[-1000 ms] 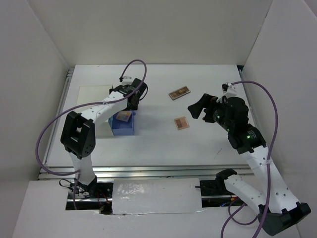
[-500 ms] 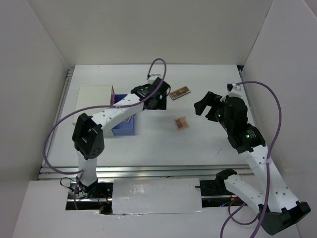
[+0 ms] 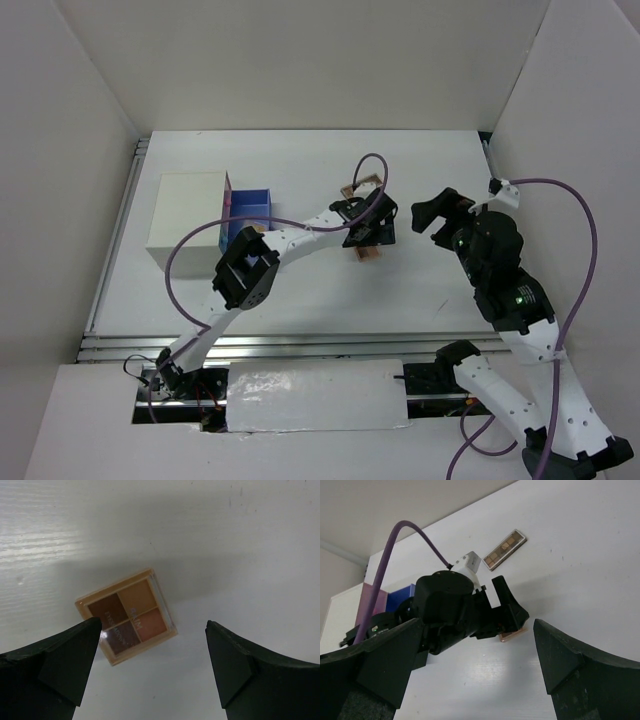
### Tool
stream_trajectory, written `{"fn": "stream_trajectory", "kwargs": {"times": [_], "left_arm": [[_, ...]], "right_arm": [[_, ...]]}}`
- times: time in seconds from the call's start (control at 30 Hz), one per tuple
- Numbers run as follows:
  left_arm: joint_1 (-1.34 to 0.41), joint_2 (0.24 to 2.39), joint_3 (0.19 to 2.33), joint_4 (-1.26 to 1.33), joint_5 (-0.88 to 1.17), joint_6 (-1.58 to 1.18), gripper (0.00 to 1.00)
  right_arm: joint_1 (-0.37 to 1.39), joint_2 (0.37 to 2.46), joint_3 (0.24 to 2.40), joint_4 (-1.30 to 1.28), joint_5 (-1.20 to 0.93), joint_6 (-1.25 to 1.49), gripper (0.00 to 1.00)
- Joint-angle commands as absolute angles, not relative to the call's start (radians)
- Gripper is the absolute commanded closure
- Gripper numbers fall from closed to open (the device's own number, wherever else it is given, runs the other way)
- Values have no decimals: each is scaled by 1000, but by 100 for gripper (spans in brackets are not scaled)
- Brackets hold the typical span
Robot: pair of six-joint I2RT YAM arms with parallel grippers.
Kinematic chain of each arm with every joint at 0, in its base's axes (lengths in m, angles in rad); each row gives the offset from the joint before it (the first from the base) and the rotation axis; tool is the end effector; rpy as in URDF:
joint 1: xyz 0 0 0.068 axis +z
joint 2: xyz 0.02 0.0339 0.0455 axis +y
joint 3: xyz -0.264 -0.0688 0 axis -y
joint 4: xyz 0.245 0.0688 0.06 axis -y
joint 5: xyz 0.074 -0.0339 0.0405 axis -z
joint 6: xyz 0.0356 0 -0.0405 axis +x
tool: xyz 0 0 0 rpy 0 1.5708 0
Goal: Organize the makeup
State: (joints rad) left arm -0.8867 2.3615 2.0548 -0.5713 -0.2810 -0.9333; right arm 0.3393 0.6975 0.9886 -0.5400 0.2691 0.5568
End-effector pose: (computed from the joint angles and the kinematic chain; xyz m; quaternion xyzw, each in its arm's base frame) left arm 0.3416 -0.4033 0.1992 -0.0692 0.9300 -0.1846 0.3103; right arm 0.1353 0.0377 0.3842 0.1668 0.7687 0.1681 0.5941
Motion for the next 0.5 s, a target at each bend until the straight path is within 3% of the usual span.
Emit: {"fn": "stream_trajectory", "kwargs": {"times": [0.0, 0.17, 0.47], "left_arm": [[-893, 2387, 2098, -463, -299, -965, 1], [-897, 2571, 2407, -751, -420, -1026, 1], [-896, 2582, 2362, -830, -460, -1057, 2]], "right_arm": [[334, 703, 960, -523, 239, 551, 0], [334, 689, 940, -511, 204, 548, 0], [333, 684, 920, -477, 170, 546, 0]]}}
